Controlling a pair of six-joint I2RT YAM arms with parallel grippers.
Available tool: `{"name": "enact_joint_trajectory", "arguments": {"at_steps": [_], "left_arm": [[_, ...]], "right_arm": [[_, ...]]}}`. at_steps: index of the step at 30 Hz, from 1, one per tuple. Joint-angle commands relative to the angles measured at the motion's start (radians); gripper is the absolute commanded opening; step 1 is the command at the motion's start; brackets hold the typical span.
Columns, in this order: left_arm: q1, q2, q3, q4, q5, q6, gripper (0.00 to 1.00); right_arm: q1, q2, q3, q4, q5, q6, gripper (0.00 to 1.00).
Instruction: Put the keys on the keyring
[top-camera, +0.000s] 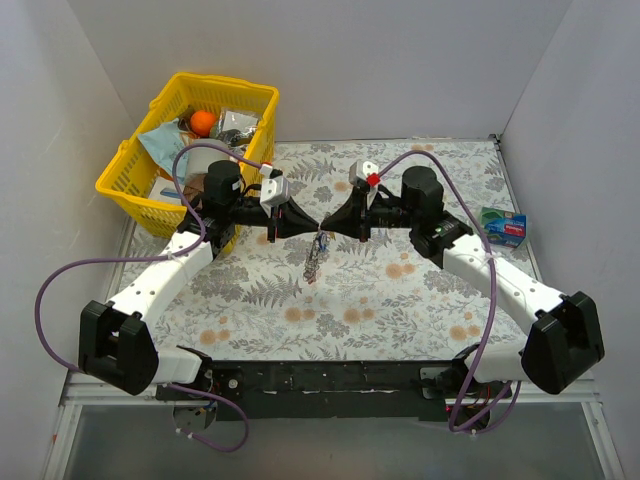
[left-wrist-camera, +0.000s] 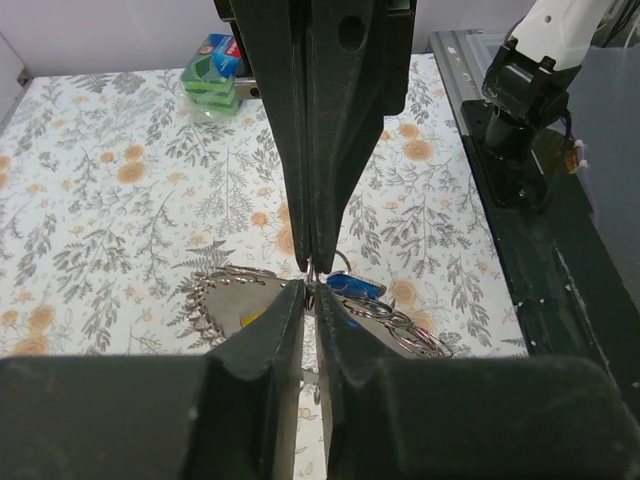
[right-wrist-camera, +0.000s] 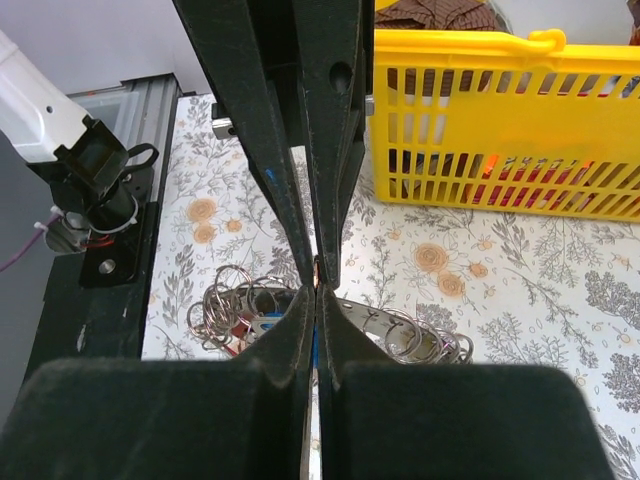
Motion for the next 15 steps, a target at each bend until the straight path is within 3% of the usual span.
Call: {"name": "enact_joint_trajectory", "arguments": {"at_steps": [1,6,15], "left_arm": [[-0.005,-0.02,0.043,0.002,0.003,0.015,0.14],[-0.005,-0.028,0.051,-0.04,-0.023,0.055,0.32],[-0.005,-0.02,0.066,-0.123,-0.067,0.111,0.43]], "right_arm": [[-0.001,0.019,0.095,-0.128,0.012,-0.065,0.01],[-0.004,0.048,0.15,-0.244,0.015,-0.111,0.01],[-0.001,0.123,0.275,-0.546,0.051,-0.218,0.01]]}}
